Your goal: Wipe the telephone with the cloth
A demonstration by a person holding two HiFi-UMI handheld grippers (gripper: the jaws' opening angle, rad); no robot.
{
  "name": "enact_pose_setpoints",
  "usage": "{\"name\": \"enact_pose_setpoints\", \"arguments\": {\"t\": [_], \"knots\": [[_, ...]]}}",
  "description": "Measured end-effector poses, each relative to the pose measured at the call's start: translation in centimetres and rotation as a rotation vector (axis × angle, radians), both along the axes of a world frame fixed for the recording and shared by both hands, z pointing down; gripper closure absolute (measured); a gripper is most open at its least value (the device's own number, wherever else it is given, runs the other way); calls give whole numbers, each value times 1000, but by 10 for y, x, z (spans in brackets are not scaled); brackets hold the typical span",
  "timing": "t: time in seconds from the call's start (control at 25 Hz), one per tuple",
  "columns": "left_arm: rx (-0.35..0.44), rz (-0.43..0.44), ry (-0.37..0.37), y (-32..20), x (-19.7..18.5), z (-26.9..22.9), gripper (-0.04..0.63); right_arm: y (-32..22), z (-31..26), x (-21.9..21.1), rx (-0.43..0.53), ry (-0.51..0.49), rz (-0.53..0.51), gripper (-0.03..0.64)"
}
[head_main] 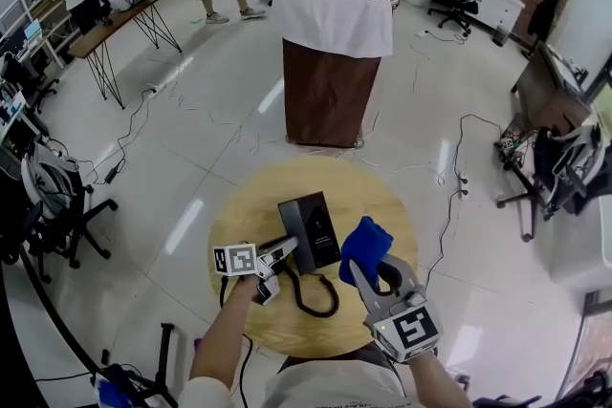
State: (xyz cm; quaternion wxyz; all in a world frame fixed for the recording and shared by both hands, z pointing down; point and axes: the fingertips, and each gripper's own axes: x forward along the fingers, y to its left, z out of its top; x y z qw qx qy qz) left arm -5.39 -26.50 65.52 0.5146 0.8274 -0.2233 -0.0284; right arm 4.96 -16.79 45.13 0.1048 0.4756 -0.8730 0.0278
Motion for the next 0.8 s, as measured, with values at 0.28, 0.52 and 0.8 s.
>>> {"name": "enact_pose_setpoints", "arguments": {"t": [0.28,0.52,0.8], "knots": [[-26,-3,-8,-6,0,9,531,-1,4,-5,-1,-4,-23,555],[-5,-32,-62,-7,-3,14,511,1,4,-11,-4,-2,-40,555],[20,-72,-112,-11,-8,12,509,2,2,-12,3,-10,-40,555]]}}
